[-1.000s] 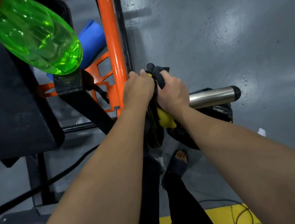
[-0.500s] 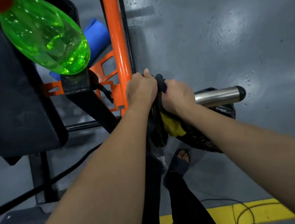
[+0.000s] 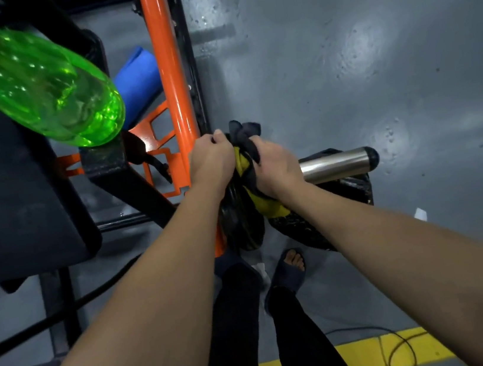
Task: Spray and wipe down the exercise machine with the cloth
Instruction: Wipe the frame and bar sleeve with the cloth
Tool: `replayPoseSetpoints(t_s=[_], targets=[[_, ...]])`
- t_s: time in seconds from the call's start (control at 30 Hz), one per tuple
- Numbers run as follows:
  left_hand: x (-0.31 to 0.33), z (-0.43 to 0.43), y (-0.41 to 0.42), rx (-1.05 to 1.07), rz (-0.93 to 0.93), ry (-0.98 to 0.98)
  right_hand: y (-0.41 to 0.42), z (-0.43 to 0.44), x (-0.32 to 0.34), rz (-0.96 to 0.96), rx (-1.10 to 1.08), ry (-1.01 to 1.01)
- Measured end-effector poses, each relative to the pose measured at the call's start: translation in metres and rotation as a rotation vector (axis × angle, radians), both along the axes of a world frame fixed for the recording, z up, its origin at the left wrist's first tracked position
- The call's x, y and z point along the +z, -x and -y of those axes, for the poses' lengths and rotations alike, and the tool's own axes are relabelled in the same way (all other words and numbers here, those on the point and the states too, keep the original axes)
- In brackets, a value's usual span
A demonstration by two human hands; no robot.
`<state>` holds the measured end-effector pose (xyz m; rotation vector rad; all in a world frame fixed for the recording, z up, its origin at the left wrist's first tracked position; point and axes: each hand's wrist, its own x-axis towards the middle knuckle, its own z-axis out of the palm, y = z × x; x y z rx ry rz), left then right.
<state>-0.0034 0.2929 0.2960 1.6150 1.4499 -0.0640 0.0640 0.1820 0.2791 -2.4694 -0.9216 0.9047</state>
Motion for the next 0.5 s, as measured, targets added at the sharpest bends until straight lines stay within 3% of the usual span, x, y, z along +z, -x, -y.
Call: replayPoseSetpoints(t_s=[0.17, 0.3, 0.43, 0.5], targets=[[0.014, 0.037, 0.027, -0.022, 0.163, -0.134, -0.004, -0.024, -0.003, -0.019, -0.225, 0.132], [0.013, 0.103, 0.076, 0.103, 0.376, -0.256, -0.003, -0.021, -0.006, 0.028, -0.218, 0.143], [0.011, 0.117, 0.094, 0.310, 0.359, -0.047, -0.002, -0.019, -0.005, 0.068, -0.194, 0.103], [0.020, 0.102, 0.084, 0.320, 0.277, -0.082, 0.000, -0.017, -0.006, 0.095, -0.176, 0.077]])
